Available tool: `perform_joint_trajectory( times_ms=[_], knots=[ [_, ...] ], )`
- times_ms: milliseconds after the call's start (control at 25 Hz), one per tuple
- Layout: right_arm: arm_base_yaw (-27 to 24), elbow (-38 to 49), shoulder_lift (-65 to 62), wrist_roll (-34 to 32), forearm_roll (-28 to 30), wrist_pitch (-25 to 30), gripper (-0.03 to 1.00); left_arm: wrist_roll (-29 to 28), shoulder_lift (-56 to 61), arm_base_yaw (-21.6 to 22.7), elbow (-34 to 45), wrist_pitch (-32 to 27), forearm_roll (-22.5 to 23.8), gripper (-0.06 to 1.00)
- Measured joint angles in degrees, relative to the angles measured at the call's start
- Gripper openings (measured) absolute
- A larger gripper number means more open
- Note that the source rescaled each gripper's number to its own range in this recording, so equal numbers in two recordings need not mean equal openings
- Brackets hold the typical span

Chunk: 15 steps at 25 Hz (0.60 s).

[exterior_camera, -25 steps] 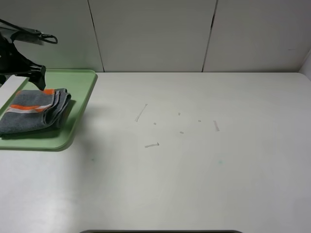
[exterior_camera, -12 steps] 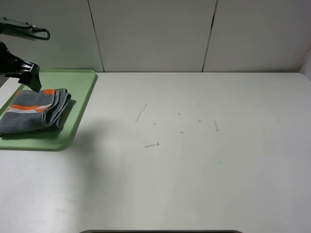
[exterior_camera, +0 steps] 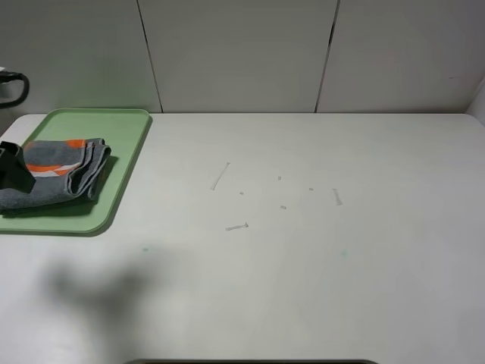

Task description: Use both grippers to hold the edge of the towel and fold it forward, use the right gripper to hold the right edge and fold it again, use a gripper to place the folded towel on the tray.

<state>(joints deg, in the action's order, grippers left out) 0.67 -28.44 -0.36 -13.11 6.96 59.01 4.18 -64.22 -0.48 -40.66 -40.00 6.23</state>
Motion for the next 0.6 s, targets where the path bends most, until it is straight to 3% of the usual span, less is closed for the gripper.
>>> perform_joint_trajectory(
  times_ms=[120,360,600],
  knots=[
    [0.0,0.0,0.0,0.0,0.0,0.0,1.0,-0.08,6.91,0.0,2.76,-2.01,-1.45,1.0],
    [0.0,0.0,0.0,0.0,0.0,0.0,1.0,-0.13,19.57,0.0,6.59,-11.98,-3.98,1.0],
    [0.0,0.0,0.0,0.0,0.0,0.0,1.0,-0.07,32.78,0.0,10.63,-14.27,-8.19,1.0]
  ],
)
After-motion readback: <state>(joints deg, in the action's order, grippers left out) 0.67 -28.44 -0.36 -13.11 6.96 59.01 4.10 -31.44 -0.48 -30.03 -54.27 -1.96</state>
